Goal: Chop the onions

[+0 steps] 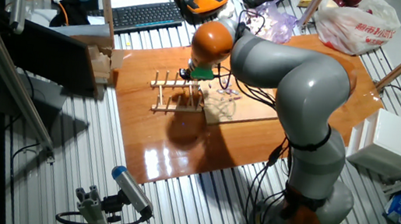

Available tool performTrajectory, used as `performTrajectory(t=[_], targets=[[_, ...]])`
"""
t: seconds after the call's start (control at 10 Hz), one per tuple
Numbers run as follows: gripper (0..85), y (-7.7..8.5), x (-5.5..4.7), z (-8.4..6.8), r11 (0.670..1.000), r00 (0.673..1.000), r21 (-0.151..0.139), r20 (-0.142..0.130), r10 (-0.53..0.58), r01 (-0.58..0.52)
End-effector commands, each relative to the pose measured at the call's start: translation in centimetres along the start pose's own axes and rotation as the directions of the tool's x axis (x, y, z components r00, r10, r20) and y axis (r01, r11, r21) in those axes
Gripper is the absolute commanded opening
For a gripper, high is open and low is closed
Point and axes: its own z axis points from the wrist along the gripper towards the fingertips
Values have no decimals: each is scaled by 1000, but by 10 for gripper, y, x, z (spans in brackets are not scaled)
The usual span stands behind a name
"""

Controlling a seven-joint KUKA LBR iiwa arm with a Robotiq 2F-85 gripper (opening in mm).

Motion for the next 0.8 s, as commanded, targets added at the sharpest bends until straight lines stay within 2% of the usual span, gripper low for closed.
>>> performTrajectory(t=[0.0,0.2,0.3,0.4,0.5,0.6,0.7], targets=[[680,0,0,1,1000,1000,-1,1,-5,5],[680,0,0,0,1000,1000,3,5,-22,22],[680,-2,0,-11,999,999,13,-18,-42,42],[680,-5,2,-27,999,997,-13,-68,-43,42],[680,-9,5,-44,999,994,-40,-101,-41,38],[510,-15,9,-61,997,989,-29,-129,-71,67],[510,-23,13,-77,989,978,-18,-145,-151,150]])
